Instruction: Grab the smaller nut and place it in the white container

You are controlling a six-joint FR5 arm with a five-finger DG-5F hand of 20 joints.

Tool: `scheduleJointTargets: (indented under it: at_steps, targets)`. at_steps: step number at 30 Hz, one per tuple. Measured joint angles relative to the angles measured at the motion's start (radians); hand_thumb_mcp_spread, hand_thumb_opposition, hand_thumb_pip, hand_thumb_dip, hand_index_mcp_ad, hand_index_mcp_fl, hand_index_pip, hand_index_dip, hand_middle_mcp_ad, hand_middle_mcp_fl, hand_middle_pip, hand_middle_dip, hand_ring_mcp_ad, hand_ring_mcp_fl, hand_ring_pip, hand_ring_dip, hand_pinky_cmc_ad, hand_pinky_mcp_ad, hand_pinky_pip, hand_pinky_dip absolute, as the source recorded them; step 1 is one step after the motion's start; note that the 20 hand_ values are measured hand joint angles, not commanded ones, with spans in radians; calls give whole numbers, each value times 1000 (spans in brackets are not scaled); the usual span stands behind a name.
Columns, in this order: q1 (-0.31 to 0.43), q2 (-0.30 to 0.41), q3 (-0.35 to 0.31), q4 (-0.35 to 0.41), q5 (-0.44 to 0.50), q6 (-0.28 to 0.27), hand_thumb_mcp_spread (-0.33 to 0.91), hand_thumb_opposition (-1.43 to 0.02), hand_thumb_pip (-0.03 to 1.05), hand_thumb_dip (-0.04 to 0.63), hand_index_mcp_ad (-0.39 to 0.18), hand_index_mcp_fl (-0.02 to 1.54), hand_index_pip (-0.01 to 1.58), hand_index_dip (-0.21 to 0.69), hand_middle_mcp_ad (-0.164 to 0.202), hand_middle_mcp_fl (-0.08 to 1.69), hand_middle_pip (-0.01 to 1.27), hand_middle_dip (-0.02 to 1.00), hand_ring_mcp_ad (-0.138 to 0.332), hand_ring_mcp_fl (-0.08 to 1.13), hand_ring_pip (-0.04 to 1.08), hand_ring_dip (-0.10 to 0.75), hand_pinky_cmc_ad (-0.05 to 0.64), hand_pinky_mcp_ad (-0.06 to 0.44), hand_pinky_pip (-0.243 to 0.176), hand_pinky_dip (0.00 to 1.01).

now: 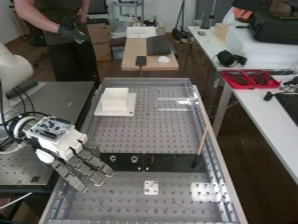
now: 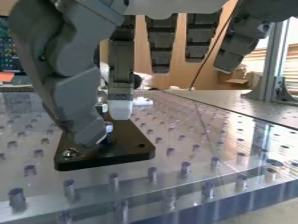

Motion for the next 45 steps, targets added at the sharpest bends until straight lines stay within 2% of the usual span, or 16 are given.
scheduleJointTargets:
  at_steps: [15, 17, 45]
  targets:
    - [-4, -15, 4, 4, -16, 0, 401, -836, 653, 264, -120, 106, 1478, 316, 73, 106, 143, 124, 162, 14, 93, -37, 344, 227, -75, 190]
    - [-5, -17, 5, 5, -18, 0, 400, -836, 654, 265, -117, 106, 1478, 316, 63, 103, 143, 124, 161, 14, 91, -37, 344, 229, -75, 190]
    - [-27, -14, 3, 1, -41, -1, 407, -840, 653, 265, -110, 105, 1478, 316, 63, 112, 140, 124, 161, 14, 94, -37, 347, 227, -75, 190]
